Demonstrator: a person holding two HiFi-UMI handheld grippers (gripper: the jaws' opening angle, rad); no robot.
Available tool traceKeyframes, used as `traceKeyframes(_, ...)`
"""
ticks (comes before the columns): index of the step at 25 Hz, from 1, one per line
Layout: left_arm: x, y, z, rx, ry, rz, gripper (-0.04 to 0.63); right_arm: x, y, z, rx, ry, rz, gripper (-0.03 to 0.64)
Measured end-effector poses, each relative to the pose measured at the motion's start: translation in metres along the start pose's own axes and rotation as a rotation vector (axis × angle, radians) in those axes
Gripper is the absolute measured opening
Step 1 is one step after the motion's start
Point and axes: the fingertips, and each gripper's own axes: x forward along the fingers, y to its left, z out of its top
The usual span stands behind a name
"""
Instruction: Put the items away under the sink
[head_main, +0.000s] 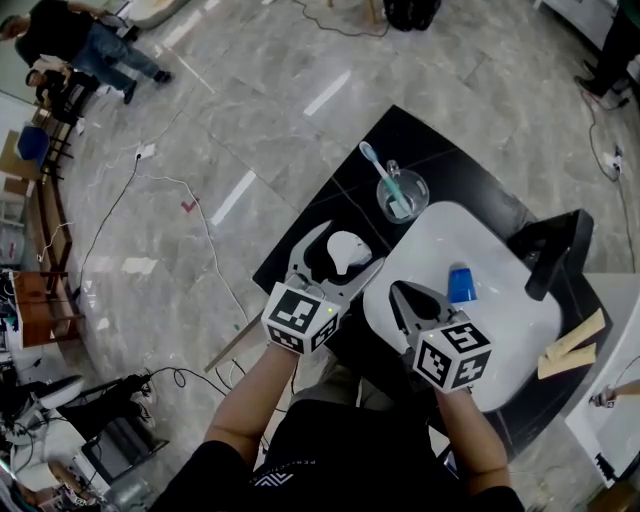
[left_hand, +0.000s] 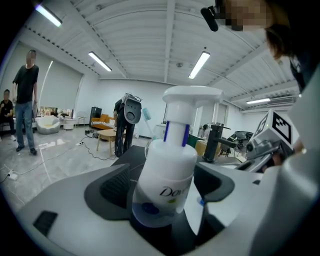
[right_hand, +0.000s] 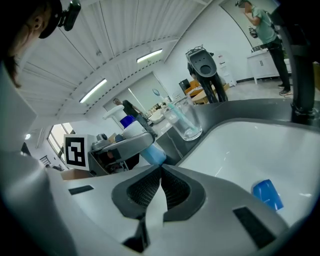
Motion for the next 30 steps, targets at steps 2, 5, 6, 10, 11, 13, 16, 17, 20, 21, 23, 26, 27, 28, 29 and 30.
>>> traceKeyframes(2, 0.003, -0.001, 0.005, 0.01, -0.012, 0.001, 0.382, 0.0, -0.002, -0.001, 0.005, 0.005, -0.003, 0.035)
traceKeyframes(5, 0.002, 0.0, 0.012, -0.007, -0.039, 0.015, 0.382, 0.0, -0.002, -0.002, 0.006, 0.006, -0.004, 0.037)
traceKeyframes(6, 0.002, 0.001, 0.013, -0.014, -0.045, 0.017, 0.382, -0.001, -0.003, -0.002, 0.006, 0.005, -0.005, 0.035)
traceKeyframes(10, 0.001, 0.0, 0.013, 0.035, -0.03, 0.021, 0.285, -0.004, -0.006, -0.003, 0.007, -0.003, -0.018, 0.037)
traceKeyframes(11, 0.001, -0.001, 0.013, 0.047, -0.028, 0.022, 0.282, -0.005, -0.005, -0.003, 0.006, -0.005, -0.02, 0.035)
traceKeyframes(13, 0.0, -0.001, 0.013, 0.058, -0.03, 0.027, 0.278, -0.007, -0.004, -0.004, 0.003, -0.009, -0.023, 0.035)
traceKeyframes(16, -0.001, -0.002, 0.014, 0.078, -0.032, 0.038, 0.27, -0.01, -0.003, -0.004, 0.0, -0.014, -0.029, 0.035)
traceKeyframes(17, -0.002, -0.003, 0.014, 0.081, -0.032, 0.04, 0.268, -0.012, -0.003, -0.004, -0.001, -0.017, -0.031, 0.035)
traceKeyframes(20, -0.007, -0.004, 0.014, 0.059, -0.026, 0.039, 0.262, -0.017, 0.0, -0.002, -0.009, -0.028, -0.039, 0.035)
traceKeyframes(21, -0.009, -0.004, 0.014, 0.051, -0.021, 0.037, 0.261, -0.018, 0.002, -0.002, -0.012, -0.033, -0.042, 0.035)
traceKeyframes(23, -0.015, -0.007, 0.013, 0.049, -0.016, 0.033, 0.258, -0.022, 0.005, -0.001, -0.016, -0.043, -0.047, 0.035)
traceKeyframes(26, -0.025, -0.012, 0.013, 0.06, -0.009, 0.02, 0.256, -0.025, 0.012, -0.002, -0.024, -0.054, -0.052, 0.035)
traceKeyframes(27, -0.028, -0.014, 0.014, 0.06, -0.006, 0.011, 0.256, -0.026, 0.015, -0.002, -0.026, -0.057, -0.054, 0.035)
traceKeyframes(28, -0.032, -0.016, 0.015, 0.058, -0.004, 0.0, 0.256, -0.026, 0.018, -0.003, -0.027, -0.06, -0.055, 0.035)
traceKeyframes(29, -0.035, -0.019, 0.016, 0.056, -0.002, -0.012, 0.256, -0.027, 0.022, -0.004, -0.027, -0.064, -0.057, 0.035)
traceKeyframes(30, -0.039, -0.022, 0.016, 0.057, -0.001, -0.023, 0.256, -0.028, 0.025, -0.006, -0.026, -0.067, -0.059, 0.035)
